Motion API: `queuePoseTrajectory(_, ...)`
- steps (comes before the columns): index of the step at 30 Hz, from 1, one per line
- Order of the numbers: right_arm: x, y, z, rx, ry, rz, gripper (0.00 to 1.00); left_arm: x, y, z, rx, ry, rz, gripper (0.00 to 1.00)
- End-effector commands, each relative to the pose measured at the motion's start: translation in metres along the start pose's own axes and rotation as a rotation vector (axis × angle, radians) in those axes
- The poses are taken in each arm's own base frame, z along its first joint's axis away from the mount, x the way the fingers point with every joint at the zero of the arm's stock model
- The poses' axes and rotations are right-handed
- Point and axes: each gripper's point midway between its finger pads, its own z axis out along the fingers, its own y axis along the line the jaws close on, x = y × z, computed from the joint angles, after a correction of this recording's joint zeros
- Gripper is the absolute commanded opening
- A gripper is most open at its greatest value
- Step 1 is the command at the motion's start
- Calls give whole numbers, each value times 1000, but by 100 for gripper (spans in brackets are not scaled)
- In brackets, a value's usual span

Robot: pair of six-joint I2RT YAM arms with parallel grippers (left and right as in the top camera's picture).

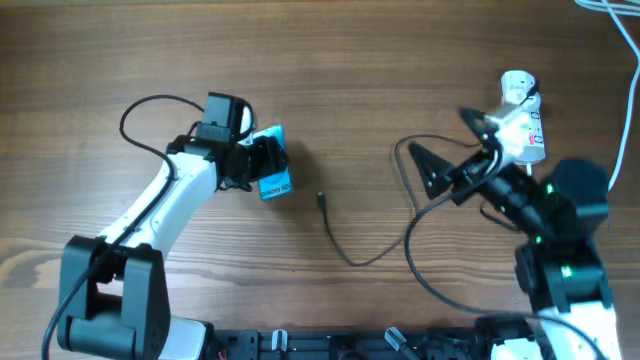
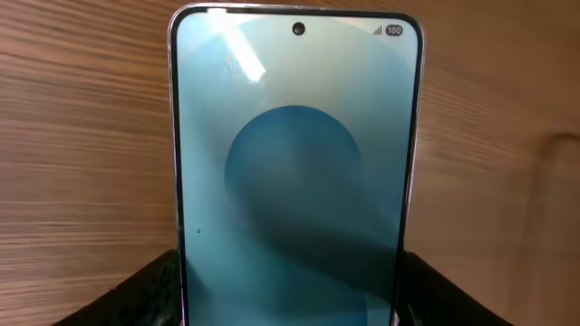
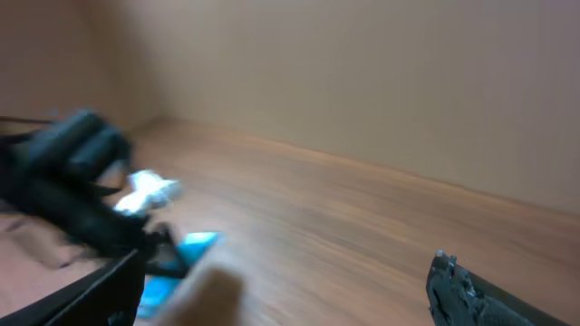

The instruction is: Plug charger to phone and switch on socket

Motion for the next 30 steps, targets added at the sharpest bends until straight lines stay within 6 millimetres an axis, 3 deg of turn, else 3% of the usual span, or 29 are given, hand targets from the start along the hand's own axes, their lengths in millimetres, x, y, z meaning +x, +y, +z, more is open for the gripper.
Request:
queuePoseTrajectory(1, 14, 36, 15, -309, 99, 275, 100, 2, -34, -21, 274, 71, -52, 65)
queuePoseTrajectory(6, 78, 17, 68, -320, 285, 510, 96, -2, -38, -24, 314, 65, -53, 66)
queuePoseTrajectory(8, 105, 25, 87, -369, 356, 563, 99, -6, -39, -24, 318, 47, -44, 67)
queuePoseTrajectory(15, 173, 65, 140, -406, 496, 660, 75, -11, -36, -23, 294, 22, -39, 67)
queuePoseTrajectory(20, 195, 88, 161, -282, 511, 616, 68, -8, -39, -22, 296, 30, -31, 67)
queuePoseTrajectory(24, 202, 93, 169, -183, 505, 625, 55, 5, -53, -17, 304, 60, 8, 67)
queuePoseTrajectory(27, 204, 94, 172, -118, 491, 638, 50, 14, -62, -15, 309, 83, 16, 67)
queuePoseTrajectory(30, 205, 97, 173, -106, 493, 657, 32, 17, -65, -14, 310, 89, 25, 68)
